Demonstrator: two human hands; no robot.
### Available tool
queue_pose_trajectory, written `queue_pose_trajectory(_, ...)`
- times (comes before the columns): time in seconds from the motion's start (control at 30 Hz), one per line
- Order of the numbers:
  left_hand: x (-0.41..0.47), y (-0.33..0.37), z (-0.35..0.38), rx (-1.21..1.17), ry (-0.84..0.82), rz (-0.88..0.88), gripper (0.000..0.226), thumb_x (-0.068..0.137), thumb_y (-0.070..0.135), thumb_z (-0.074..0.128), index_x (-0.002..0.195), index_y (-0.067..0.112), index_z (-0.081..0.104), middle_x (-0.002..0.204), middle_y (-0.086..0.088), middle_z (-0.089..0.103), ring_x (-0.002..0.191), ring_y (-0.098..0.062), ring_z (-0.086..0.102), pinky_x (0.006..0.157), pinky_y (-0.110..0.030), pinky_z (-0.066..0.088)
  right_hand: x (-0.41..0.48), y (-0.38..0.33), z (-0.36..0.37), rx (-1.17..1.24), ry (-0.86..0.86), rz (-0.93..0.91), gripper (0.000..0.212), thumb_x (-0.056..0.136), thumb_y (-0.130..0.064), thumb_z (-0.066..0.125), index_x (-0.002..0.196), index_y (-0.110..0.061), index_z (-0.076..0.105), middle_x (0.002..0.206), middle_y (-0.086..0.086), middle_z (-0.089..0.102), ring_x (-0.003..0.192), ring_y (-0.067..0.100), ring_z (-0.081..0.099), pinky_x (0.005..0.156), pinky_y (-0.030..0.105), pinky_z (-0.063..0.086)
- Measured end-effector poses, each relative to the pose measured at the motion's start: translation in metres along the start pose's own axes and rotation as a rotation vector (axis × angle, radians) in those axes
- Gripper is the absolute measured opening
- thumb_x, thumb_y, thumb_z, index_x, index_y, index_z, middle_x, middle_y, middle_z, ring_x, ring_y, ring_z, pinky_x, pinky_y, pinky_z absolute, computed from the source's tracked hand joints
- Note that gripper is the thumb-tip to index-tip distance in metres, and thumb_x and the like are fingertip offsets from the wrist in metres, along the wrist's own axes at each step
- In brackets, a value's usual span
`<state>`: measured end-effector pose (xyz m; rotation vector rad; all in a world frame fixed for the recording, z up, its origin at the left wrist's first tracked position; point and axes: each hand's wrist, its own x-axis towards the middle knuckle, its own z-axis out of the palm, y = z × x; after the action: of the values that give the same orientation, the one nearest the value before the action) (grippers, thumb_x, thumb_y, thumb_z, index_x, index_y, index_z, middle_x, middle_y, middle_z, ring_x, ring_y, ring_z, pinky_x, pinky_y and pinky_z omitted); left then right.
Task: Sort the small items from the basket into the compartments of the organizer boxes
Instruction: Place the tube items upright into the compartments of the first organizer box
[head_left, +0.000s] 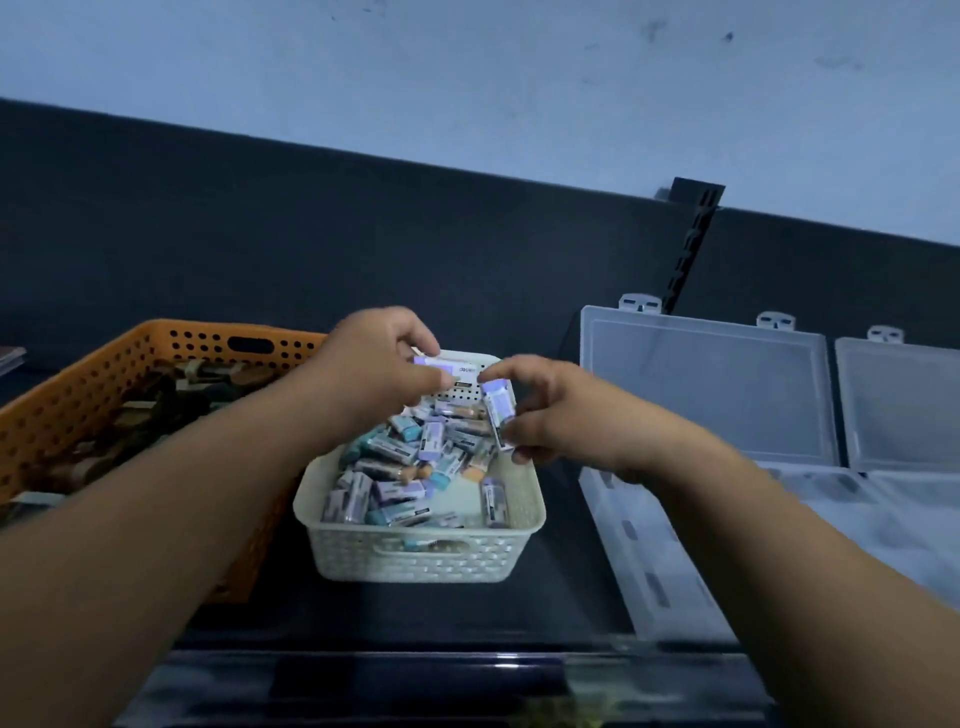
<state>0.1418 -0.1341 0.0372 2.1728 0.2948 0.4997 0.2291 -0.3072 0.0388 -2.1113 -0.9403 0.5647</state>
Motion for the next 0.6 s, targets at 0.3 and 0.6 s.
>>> queue_pose_trajectory(0.3, 0.012, 0.043, 0.064, -0.070, -0.059, 0.025, 0.014, 0.088, 0.005, 0.060, 0.086, 0.018, 0.066, 0.067, 0.001, 0.061, 0.057, -0.013, 0.052, 0.055, -0.022, 0.042, -0.046, 0.064, -0.083, -0.181, 0.304, 0.083, 0.016, 0.100, -0.027, 0.047, 0.094, -0.018, 0.058, 0.088, 0.008, 0.070, 0.074, 0.022, 0.057, 0.069, 0.032, 0.045)
queue_pose_trajectory(0.6, 0.034, 0.074, 0.155, 0.291, -0.098, 0.056, 0.012, 0.085, 0.015, 0.064, 0.076, 0.023, 0.064, 0.074, 0.008, 0.063, 0.071, -0.014, 0.058, 0.060, -0.023, 0.042, -0.047, 0.119, -0.125, -0.236, 0.260, -0.017, 0.012, 0.094, -0.017, 0.059, 0.091, -0.007, 0.065, 0.082, 0.005, 0.066, 0.073, 0.013, 0.058, 0.079, 0.033, 0.052)
